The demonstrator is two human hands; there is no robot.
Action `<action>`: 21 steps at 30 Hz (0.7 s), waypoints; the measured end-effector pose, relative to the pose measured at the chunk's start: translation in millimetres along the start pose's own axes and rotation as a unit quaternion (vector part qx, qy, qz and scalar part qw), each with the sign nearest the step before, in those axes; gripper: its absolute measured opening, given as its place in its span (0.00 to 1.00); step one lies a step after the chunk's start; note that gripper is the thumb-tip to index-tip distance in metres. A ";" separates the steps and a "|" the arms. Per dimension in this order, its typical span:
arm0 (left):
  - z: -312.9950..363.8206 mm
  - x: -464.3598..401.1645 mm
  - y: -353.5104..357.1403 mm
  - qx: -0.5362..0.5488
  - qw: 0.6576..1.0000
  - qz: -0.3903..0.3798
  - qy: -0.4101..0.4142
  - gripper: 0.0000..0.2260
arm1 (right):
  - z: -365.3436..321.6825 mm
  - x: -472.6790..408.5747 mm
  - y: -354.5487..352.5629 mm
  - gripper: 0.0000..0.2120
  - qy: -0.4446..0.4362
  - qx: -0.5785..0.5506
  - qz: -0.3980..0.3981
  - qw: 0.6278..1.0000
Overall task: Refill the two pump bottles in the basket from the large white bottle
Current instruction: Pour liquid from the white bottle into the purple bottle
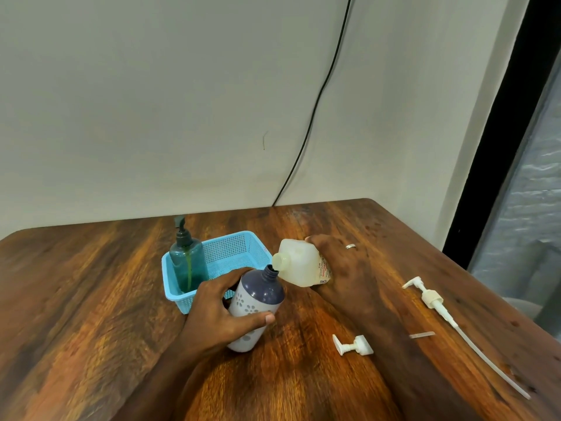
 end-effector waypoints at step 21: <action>2.1 -0.4 0.6 -0.013 1.000 -0.005 0.018 0.27 | -1.4 0.3 -0.8 0.32 -0.017 0.008 0.009 1.000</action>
Point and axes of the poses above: each hand's wrist, its own x-axis away from the middle knuckle, its own y-axis out of the palm, z = x × y, the point moved 10 cm from there along -x, towards the middle knuckle, and after that the axes turned 13 degrees about -z, right-handed, at the moved point
